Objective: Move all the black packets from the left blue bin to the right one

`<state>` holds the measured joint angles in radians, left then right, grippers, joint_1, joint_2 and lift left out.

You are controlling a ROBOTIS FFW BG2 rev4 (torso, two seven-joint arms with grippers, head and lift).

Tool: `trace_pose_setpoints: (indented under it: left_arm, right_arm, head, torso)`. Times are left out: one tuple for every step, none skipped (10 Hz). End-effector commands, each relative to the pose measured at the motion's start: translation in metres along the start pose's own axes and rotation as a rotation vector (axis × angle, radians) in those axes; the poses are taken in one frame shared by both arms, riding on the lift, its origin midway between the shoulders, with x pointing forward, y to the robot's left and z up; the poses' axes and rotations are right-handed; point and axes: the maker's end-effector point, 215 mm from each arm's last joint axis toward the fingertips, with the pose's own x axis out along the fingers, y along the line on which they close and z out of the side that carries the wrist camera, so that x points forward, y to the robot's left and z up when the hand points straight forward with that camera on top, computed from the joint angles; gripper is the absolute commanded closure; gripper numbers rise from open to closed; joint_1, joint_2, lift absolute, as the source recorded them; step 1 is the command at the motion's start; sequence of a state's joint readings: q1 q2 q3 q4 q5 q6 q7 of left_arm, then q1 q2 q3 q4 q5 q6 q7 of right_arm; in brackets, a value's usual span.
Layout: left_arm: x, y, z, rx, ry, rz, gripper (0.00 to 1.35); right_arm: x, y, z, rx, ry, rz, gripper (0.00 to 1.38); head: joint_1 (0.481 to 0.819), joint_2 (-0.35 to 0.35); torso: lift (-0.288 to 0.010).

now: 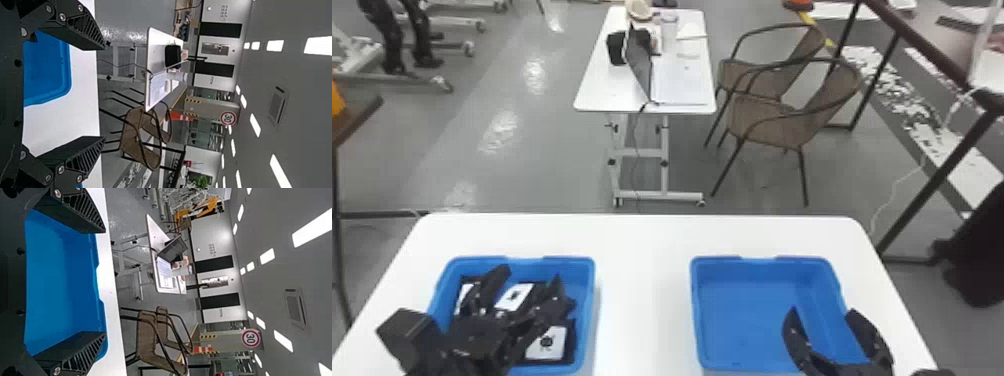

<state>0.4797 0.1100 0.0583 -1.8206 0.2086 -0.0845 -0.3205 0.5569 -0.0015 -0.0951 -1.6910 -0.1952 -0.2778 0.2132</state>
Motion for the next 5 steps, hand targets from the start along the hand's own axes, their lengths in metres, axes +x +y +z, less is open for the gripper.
trace_pose_setpoints:
  left_arm:
    - [0.0003,-0.0002,-0.0004,0.003,0.001,-0.002,0.23]
    - [0.0003,-0.0005,-0.0006,0.003,0.001,-0.002,0.23]
    - [0.0002,0.0004,-0.0004,0.004,0.001,0.000,0.23]
    - [0.0000,-0.0001,-0.0012,0.003,0.004,-0.005,0.23]
    - [0.0000,-0.0004,-0.0015,0.001,0.005,-0.006,0.23]
  right_arm:
    - [-0.0006,0.0001,-0.0005,0.011,0.003,-0.003,0.08]
    - [-0.0009,0.0001,-0.0009,0.013,0.006,-0.003,0.08]
    - [-0.0008,0.0008,-0.0009,0.017,0.005,-0.002,0.09]
    - [-0.0009,0.0011,-0.0016,0.022,0.006,-0.002,0.09]
    - [-0.0021,0.0012,-0.0022,0.022,0.002,-0.006,0.10]
  head:
    - [0.695,-0.048]
    - [0.695,-0.050]
    - [0.695,-0.050]
    - [0.695,-0.049]
    - [0.695,-0.049]
  torso:
    - [0.000]
    - [0.000]
    - [0.000]
    - [0.000]
    - [0.000]
